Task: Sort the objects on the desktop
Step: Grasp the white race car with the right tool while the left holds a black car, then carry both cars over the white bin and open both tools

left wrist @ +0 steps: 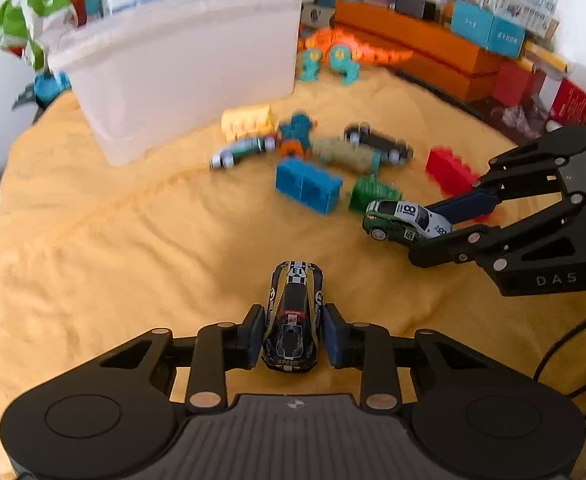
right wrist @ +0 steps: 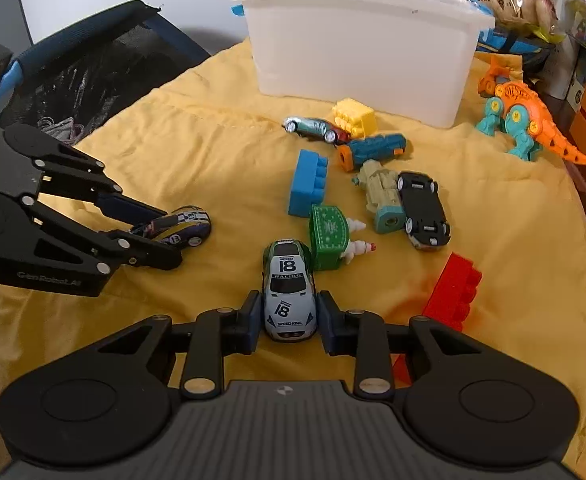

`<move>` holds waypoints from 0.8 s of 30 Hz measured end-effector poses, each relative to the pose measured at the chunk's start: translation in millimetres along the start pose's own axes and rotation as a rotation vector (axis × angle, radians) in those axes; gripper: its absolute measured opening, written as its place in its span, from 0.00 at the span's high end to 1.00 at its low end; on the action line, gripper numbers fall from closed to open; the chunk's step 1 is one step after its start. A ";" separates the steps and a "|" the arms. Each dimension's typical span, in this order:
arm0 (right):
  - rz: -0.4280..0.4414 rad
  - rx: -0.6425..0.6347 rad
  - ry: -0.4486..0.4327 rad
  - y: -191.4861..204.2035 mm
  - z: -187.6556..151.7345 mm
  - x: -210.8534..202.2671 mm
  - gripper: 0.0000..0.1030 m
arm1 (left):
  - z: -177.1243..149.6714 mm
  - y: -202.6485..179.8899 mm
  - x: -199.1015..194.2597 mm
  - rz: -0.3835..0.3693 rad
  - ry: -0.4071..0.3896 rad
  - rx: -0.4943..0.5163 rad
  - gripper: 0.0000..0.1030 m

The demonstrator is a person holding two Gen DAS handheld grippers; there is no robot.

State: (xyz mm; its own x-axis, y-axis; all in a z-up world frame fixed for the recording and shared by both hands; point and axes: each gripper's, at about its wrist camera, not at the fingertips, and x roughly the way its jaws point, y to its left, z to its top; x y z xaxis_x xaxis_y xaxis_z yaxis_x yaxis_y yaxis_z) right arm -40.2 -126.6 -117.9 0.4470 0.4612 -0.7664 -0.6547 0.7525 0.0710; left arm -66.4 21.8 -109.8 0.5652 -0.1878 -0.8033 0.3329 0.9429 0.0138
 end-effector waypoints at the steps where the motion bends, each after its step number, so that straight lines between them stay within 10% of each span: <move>1: -0.001 -0.002 -0.016 -1.0 3.2 -4.8 0.69 | 6.7 2.5 -4.7 0.004 -0.018 -0.007 0.67; 15: -0.114 -0.022 -0.385 -55.6 160.2 -30.3 0.68 | 185.5 89.3 -30.7 0.231 -0.326 -0.007 0.66; 22: -0.169 0.013 -0.339 -72.1 214.8 20.5 0.68 | 213.0 112.8 29.6 0.234 -0.212 -0.080 0.65; 24: -0.195 0.009 -0.301 -72.9 215.6 36.8 0.65 | 210.4 115.6 35.2 0.231 -0.190 -0.108 0.51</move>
State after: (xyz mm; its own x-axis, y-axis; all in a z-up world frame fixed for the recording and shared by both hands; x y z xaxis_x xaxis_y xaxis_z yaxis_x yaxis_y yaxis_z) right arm 155.4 -63.1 -13.6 0.7235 0.4249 -0.5441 -0.5345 0.8436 -0.0519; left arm 150.8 66.3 -11.2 0.7508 -0.0033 -0.6605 0.1029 0.9883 0.1121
